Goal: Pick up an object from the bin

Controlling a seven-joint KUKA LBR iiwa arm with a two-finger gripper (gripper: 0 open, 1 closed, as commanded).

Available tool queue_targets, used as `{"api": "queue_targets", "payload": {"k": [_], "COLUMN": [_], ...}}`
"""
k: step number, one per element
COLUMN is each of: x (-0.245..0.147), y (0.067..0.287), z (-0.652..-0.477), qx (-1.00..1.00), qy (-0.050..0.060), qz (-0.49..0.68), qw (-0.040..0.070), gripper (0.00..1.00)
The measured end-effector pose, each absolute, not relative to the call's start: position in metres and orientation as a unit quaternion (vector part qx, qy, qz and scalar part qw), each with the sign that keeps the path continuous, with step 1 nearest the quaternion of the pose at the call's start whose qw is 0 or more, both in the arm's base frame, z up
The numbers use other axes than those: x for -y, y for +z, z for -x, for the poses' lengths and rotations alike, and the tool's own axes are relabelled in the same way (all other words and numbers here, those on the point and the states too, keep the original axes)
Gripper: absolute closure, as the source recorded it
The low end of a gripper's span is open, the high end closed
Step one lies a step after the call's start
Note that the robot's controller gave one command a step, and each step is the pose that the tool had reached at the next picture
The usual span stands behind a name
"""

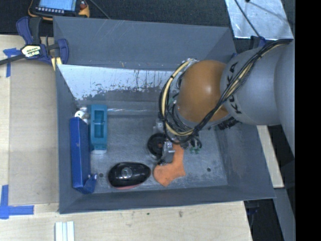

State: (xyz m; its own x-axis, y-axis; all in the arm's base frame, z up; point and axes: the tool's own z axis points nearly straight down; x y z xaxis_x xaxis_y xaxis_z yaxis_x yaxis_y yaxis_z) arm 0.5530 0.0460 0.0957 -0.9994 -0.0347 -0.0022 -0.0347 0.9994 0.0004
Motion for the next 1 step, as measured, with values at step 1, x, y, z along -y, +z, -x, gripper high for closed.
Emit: {"api": "queue_targets", "payload": {"k": [1], "x": [-0.0460], "y": [0.0957], "z": [-0.5530], "qx": [-1.000], "qy": [0.000], "qz": [0.017], "qw": [0.001], "gripper": [1.00]}}
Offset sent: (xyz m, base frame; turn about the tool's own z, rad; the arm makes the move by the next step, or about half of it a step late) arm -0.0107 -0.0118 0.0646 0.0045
